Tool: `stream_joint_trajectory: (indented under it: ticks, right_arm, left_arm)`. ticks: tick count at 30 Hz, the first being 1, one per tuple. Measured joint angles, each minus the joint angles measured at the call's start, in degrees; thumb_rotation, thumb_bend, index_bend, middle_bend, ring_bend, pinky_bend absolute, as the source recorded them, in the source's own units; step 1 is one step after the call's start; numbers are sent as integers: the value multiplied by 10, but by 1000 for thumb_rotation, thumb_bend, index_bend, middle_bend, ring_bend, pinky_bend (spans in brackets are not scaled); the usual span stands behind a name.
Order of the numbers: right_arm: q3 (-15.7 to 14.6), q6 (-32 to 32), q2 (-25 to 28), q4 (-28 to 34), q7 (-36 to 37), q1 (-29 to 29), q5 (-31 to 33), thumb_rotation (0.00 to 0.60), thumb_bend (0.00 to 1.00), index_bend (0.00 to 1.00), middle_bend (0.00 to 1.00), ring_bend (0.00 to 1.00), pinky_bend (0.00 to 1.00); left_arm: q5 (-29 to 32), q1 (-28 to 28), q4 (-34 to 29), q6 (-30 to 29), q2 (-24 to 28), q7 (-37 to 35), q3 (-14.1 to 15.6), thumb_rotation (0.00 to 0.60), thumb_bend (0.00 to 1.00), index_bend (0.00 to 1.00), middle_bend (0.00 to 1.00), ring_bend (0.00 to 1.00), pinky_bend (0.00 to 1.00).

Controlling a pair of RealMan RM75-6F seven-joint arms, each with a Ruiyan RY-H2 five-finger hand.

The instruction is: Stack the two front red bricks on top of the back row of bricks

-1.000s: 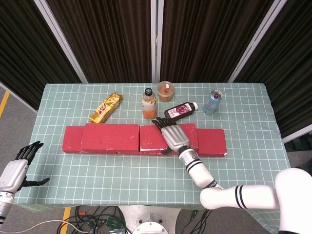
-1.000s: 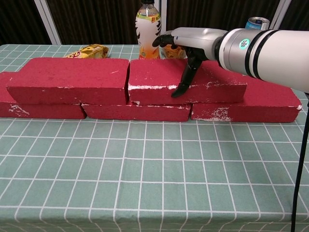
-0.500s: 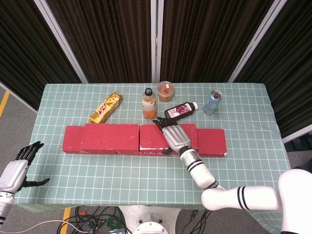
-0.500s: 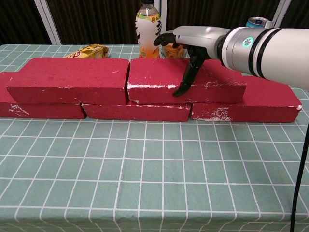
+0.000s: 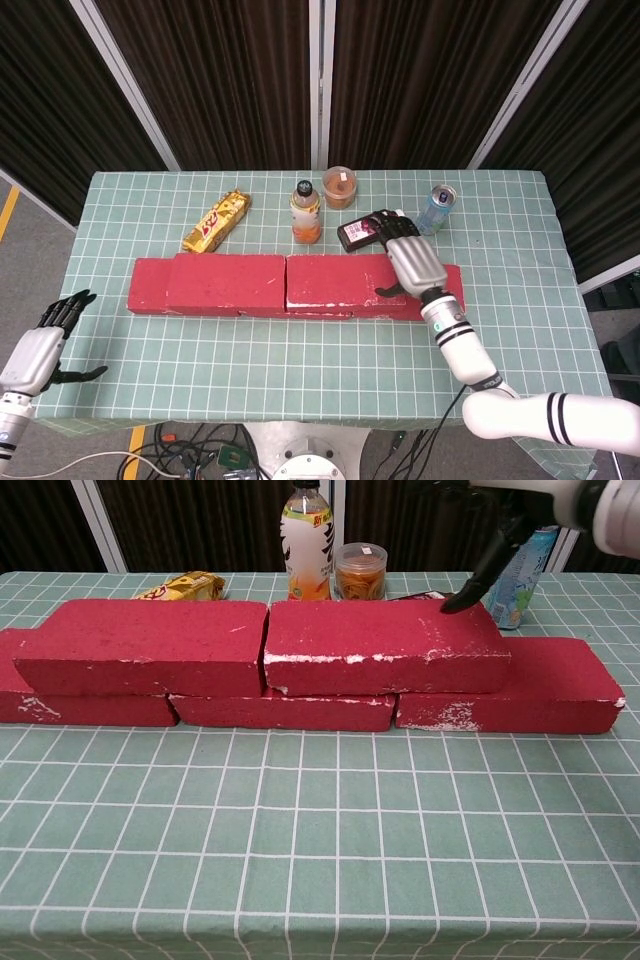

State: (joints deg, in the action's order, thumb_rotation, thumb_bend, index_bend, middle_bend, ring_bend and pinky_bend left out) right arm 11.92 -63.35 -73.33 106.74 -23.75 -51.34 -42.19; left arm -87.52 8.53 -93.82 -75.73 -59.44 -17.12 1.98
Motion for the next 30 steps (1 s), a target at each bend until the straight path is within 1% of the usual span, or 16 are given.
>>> stream_joint_trajectory:
  ticks: [3,7,11,14,22,26,30]
  right_arm:
    - [1,6,8,-25,8,7,8,600,8,0,0,0,0]
    - [0,12,7,-71,8,13,19,600,52,0,0,0,0]
    - [-3,26,-2,-113,-2,15,41,600,88,0,0,0,0]
    - [-5,39,-15,-132,-9,15,54,600,94,0,0,0,0]
    - [-4,56,-38,-155,-2,19,53,600,90,0,0,0,0]
    - [-4,64,-44,-156,1,21,47,600,8,0,0,0,0]
    - [-2,69,-47,-157,3,21,44,600,0,0,0,0,0]
  left_arm:
    - [2,1,-4,3,1,5,0,600,51,32,0,0,0]
    - [5,2,-8,6,2,8,0,600,51,31,0,0,0]
    - [8,3,-9,9,2,9,0,600,52,32,0,0,0]
    - [8,3,-8,10,1,8,1,600,51,31,0,0,0]
    - [8,3,-7,10,2,6,0,600,50,32,0,0,0]
    - [9,4,-7,11,1,6,1,600,49,32,0,0,0]
    - [9,4,-6,11,1,6,1,600,46,32,0,0,0]
